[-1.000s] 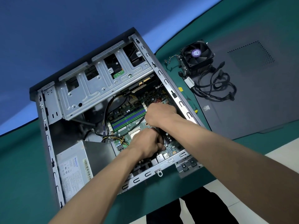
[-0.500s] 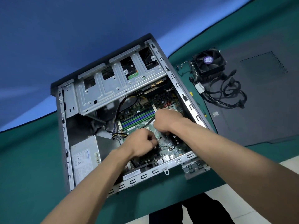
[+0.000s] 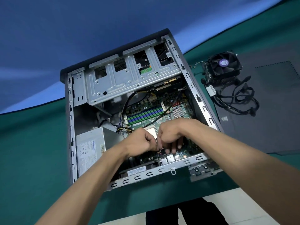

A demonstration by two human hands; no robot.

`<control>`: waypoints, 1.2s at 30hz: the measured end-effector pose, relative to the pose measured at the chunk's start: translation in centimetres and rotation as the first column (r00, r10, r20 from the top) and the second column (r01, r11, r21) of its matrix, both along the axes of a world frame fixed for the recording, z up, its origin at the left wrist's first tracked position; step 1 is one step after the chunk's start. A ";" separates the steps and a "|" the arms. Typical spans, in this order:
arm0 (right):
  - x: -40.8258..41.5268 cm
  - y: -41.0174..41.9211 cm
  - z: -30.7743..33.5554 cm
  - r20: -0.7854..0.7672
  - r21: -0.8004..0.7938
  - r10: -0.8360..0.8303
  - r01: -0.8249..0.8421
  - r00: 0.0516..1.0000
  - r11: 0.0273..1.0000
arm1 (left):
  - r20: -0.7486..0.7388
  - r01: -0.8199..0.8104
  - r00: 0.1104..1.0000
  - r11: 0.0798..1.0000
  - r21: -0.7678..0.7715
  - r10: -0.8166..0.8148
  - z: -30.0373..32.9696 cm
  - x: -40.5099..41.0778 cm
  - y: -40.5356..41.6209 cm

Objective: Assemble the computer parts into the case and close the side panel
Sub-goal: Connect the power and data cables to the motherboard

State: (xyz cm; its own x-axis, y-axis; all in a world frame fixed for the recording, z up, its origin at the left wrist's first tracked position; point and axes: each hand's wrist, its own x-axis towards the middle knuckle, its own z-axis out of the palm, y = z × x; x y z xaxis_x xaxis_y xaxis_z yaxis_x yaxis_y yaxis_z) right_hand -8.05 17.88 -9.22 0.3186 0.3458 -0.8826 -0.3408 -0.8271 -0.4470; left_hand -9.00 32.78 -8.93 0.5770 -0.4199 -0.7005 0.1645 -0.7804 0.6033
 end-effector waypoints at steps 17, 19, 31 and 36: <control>-0.6 0.3 -0.4 0.026 -0.106 -0.012 0.014 1.000 0.994 | -0.161 0.356 0.933 0.882 0.310 -0.321 0.2 0.8 -0.2; -0.5 0.5 -0.6 0.081 -0.093 -0.041 0.049 0.996 0.994 | -0.259 0.383 0.919 0.830 0.405 -0.297 0.3 0.9 0.0; 1.3 1.2 -1.3 0.099 -0.104 -0.043 0.053 0.994 0.993 | -0.232 -0.256 0.934 0.962 0.101 0.273 0.8 2.3 0.6; 2.0 1.8 -1.9 0.060 -0.117 -0.012 0.019 0.998 0.993 | -0.225 -0.029 0.971 0.976 0.215 0.078 0.2 2.6 0.5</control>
